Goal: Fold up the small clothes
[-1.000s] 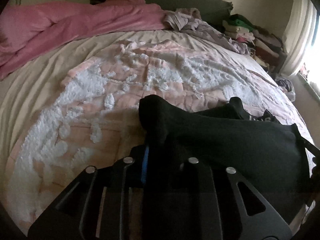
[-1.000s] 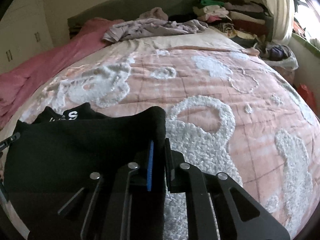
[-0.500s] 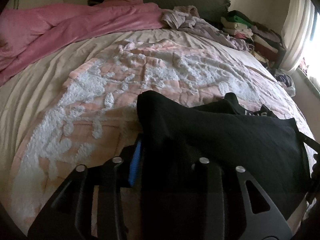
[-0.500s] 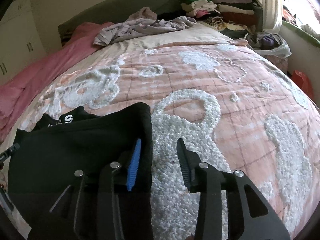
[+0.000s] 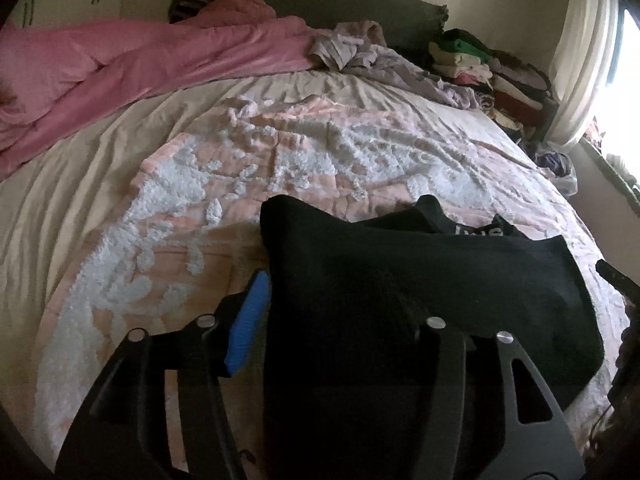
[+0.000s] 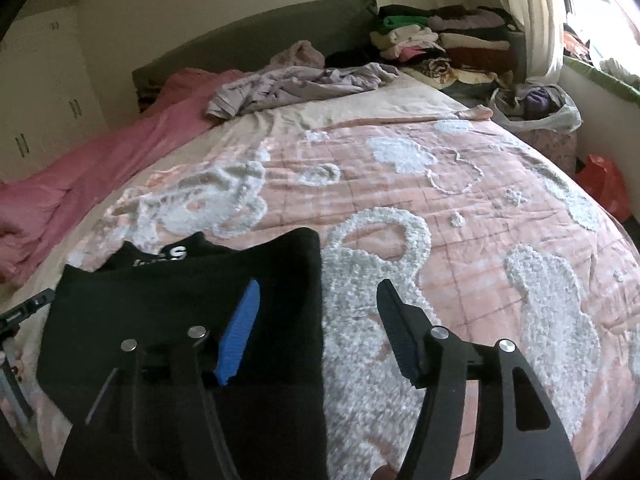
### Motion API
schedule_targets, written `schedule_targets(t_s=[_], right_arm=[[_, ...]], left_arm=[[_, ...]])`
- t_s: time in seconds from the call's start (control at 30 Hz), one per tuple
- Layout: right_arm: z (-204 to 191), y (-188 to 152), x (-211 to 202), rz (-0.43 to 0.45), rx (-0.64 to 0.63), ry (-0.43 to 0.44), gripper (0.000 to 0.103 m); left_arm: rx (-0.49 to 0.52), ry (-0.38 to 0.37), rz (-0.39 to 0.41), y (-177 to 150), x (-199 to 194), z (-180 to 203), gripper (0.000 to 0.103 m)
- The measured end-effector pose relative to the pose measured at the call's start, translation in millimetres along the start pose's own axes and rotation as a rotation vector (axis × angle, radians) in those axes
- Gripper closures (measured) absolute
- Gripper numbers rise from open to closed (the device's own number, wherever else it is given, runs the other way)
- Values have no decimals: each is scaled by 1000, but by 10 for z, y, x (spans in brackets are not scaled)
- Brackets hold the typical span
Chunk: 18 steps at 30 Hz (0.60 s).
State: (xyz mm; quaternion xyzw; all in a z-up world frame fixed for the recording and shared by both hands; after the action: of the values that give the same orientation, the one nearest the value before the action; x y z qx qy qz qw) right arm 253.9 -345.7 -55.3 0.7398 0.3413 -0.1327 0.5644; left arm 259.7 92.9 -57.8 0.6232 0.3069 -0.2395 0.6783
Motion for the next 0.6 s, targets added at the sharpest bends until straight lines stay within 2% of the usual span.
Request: schedule_targets(t_s=[0.17, 0.33, 0.6], right_arm=[[-23, -50, -101, 1, 14, 26, 40], [-56, -99, -209, 3, 17, 48, 32], [-162, -183, -332, 2, 9, 72, 32]], left_arm=[[-34, -6, 4, -3, -118, -109, 52], [-88, 1, 20, -7, -282, -314, 46], [-145, -5, 12, -193, -494, -537, 45]])
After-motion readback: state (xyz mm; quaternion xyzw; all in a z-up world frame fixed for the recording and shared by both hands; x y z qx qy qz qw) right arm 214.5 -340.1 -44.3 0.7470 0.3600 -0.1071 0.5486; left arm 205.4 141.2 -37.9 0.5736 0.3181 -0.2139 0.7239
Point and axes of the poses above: each gripper's, at about its wrist camera, not at the fingertips, and x roughly the way its jaws point, z to its right, y to its top, the point moved 4 cm from there along x, roughly the way its jaws point, and after that the axes turned 11 degrees about y, right-handed, at the moved point
